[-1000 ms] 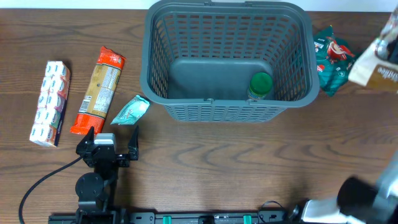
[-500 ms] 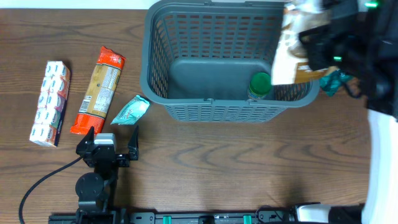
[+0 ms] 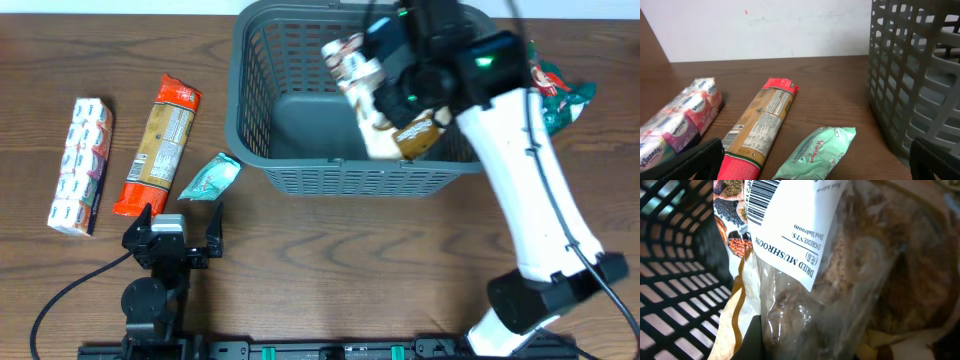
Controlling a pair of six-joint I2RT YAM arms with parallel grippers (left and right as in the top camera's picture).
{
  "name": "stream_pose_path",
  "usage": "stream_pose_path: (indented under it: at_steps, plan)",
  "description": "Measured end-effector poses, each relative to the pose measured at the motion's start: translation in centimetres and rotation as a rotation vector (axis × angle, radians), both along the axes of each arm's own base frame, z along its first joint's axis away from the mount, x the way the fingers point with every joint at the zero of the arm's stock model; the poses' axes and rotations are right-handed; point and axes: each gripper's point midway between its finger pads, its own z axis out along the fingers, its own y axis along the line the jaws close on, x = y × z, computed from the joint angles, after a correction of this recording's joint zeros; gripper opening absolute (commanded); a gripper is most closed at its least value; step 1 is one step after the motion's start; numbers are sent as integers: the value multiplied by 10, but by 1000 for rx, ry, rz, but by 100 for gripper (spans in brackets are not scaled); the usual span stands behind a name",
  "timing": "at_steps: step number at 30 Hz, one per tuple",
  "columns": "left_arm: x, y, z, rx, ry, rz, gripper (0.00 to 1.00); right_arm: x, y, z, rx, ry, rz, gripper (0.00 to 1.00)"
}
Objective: Pack container
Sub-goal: 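Move the mushroom bag into the basket and open the gripper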
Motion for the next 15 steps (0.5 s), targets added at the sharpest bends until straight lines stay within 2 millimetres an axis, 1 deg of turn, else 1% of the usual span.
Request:
stream_pose_path:
  at_steps: [2,5,8,12,13,14,15]
  plan:
    - [0,0,0,0,0,0,99,-1,12,-10,-11,19,39,1]
    - [0,0,0,0,0,0,99,-1,24,-22,-18,45,65,1]
    - [0,0,0,0,0,0,99,3,30,-35,-22,67,65,1]
    - [0,0,0,0,0,0,99,7,32,-47,-28,96,54,1]
    - [0,0,0,0,0,0,99,8,33,-50,-31,102,53,20]
    - [0,0,0,0,0,0,99,8,33,-51,-30,105,48,49]
    - [0,0,0,0,0,0,99,8,33,-53,-30,109,48,72]
